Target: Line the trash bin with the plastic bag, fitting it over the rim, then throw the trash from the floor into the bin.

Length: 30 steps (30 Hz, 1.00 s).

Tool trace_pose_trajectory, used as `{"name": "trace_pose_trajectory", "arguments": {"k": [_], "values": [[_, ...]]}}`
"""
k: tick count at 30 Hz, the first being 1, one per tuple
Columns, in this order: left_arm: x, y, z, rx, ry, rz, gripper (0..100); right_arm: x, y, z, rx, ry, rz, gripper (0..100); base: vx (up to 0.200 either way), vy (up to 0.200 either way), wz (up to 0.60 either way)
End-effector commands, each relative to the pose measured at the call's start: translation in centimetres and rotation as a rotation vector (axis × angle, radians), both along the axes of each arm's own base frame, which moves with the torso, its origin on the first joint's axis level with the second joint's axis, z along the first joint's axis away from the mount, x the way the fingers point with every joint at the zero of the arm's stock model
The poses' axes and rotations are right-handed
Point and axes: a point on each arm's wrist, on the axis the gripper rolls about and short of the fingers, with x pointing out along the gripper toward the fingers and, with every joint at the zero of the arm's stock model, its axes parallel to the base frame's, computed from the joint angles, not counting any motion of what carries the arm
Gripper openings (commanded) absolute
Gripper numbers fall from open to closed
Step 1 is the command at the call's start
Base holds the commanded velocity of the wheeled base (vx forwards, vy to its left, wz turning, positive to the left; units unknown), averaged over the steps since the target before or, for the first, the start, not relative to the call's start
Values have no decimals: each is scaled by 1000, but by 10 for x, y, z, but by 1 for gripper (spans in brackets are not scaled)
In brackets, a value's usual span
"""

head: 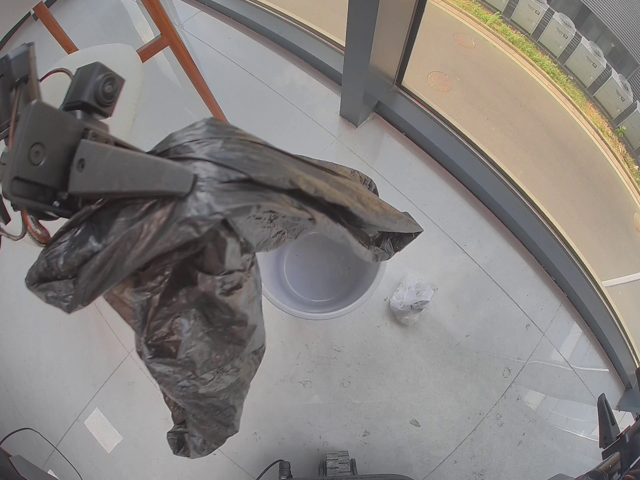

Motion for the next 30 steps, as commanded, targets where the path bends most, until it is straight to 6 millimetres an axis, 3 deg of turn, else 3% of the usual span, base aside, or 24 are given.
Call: {"name": "trace_pose_trajectory", "arguments": {"k": [1, 14, 20, 30], "values": [[28, -26, -15, 19, 46, -59, 0, 0, 0, -5, 0, 0, -2, 100, 0, 0, 0], [53, -66, -44, 41, 91, -144, 0, 0, 0, -5, 0, 0, -2, 100, 0, 0, 0], [82, -79, -71, 28, 62, -135, 0, 0, 0, -5, 0, 0, 0, 100, 0, 0, 0], [113, -92, -85, 12, 30, -129, 0, 0, 0, -5, 0, 0, -2, 100, 0, 0, 0]]}}
